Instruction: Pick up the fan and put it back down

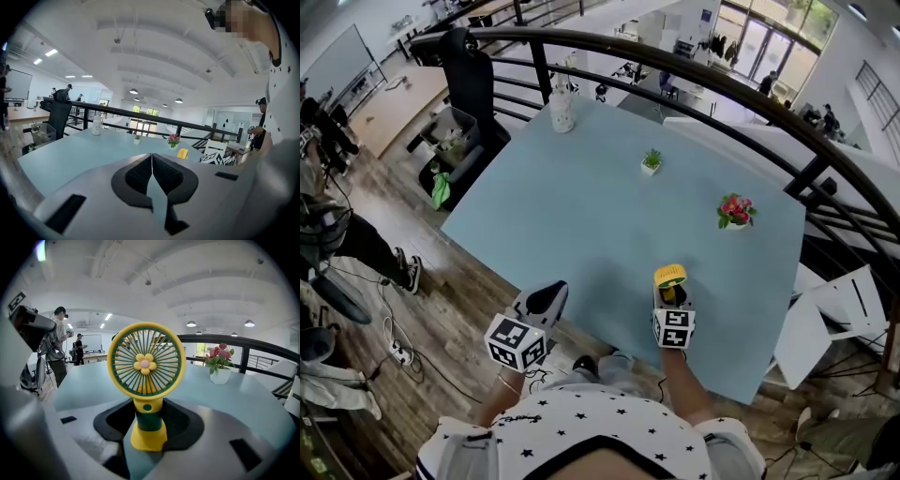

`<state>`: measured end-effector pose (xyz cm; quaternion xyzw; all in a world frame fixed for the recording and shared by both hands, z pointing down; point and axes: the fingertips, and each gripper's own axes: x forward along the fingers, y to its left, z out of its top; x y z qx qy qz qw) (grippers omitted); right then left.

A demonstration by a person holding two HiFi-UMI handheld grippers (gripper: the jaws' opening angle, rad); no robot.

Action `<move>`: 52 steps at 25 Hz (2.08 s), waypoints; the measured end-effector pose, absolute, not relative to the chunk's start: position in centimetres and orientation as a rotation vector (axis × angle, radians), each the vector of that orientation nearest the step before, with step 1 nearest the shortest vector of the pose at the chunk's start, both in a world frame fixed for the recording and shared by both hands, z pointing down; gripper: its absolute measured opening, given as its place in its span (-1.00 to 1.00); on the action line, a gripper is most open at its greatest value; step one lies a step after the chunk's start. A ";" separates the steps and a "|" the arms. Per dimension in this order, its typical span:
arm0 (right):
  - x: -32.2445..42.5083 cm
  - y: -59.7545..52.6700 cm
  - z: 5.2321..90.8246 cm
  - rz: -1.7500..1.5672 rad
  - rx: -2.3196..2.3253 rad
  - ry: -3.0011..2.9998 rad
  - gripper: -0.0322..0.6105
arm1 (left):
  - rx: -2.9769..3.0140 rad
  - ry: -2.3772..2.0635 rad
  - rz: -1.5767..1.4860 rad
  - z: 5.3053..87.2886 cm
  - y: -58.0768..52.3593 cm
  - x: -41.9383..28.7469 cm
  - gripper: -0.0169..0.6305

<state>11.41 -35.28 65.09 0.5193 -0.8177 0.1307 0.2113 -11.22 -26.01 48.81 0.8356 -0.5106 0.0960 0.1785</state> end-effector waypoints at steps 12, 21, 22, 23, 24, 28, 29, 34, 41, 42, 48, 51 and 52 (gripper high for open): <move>11.4 -34.9 65.8 0.409 1.438 -2.235 -0.20 | 2.365 -1.445 0.273 48.9 -25.0 -11.8 -0.86; 12.2 -32.7 64.2 0.460 1.493 -2.235 -0.06 | 2.400 -1.389 0.262 48.9 -24.5 -10.9 -0.86; 12.4 -32.3 63.8 0.458 1.501 -2.238 -0.06 | 2.411 -1.376 0.257 48.8 -24.4 -10.7 -0.86; 12.4 -32.0 63.4 0.460 1.511 -2.243 -0.06 | 2.421 -1.363 0.250 48.8 -24.3 -10.4 -0.86; 12.5 -31.6 62.9 0.466 1.523 -2.248 -0.06 | 2.430 -1.349 0.243 48.7 -24.3 -10.2 -0.86; 12.8 -29.8 60.6 0.495 1.604 -2.262 -0.10 | 2.468 -1.289 0.225 48.4 -24.0 -9.5 -0.86; 12.9 -29.3 59.9 0.502 1.628 -2.267 -0.13 | 2.478 -1.273 0.222 48.4 -23.9 -9.3 -0.86; 12.8 -27.1 56.4 0.485 1.731 -2.325 -0.38 | 2.519 -1.198 0.200 48.2 -23.0 -8.6 -0.86; 11.7 -23.9 51.4 0.411 1.843 -2.422 -0.84 | 2.566 -1.086 0.209 48.9 -21.6 -8.3 -0.86; 11.7 -23.3 50.8 0.412 1.856 -2.433 -0.88 | 2.575 -1.067 0.209 49.0 -21.5 -8.0 -0.86; 11.6 -21.5 46.9 0.409 1.883 -2.540 -0.90 | 2.637 -0.994 0.164 47.9 -21.1 -6.7 -0.86; 11.0 -21.2 45.0 0.360 1.852 -2.600 -0.90 | 2.638 -1.002 0.158 47.8 -20.9 -6.7 -0.86; 10.7 -21.1 44.5 0.345 1.834 -2.616 -0.90 | 2.635 -1.010 0.159 47.8 -20.8 -6.7 -0.86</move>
